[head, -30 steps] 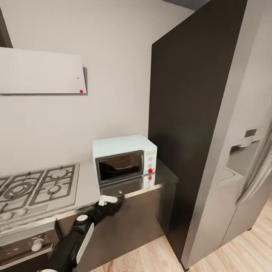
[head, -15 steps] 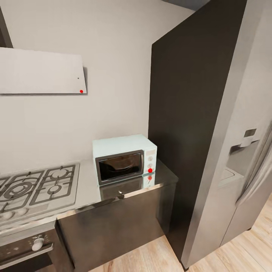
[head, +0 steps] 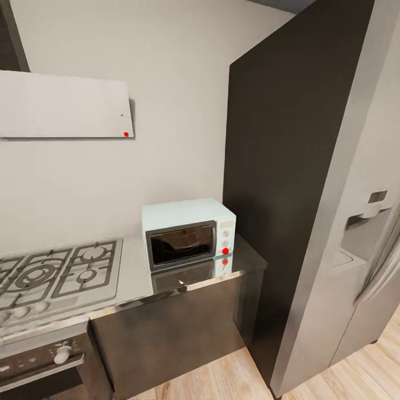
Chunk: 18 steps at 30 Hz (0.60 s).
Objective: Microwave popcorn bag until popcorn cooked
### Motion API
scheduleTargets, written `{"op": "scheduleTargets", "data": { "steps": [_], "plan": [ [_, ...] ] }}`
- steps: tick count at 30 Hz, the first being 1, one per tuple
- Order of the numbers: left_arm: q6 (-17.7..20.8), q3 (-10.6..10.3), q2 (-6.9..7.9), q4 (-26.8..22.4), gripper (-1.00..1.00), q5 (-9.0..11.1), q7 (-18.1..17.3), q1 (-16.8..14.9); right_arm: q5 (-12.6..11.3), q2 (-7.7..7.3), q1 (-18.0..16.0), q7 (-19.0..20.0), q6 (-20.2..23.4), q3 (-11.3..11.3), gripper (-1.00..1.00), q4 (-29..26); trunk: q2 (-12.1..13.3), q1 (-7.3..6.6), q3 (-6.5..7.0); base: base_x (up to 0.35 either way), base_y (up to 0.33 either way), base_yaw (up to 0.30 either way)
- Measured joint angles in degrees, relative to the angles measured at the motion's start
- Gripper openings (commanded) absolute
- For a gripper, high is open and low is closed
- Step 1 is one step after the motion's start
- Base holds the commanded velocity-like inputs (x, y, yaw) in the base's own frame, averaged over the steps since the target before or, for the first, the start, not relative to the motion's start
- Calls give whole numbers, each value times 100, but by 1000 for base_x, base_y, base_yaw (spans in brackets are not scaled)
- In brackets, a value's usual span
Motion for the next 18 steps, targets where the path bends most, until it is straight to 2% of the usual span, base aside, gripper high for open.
{"op": "scheduleTargets", "data": {
  "steps": [18],
  "plan": [
    [-7, 4, 3, -5, 100, 0, 0, 5, 2, 0, 0, -214, 28, 2, 100, 1, 0, 0, 0, 0, 0, 257]
  ]
}}
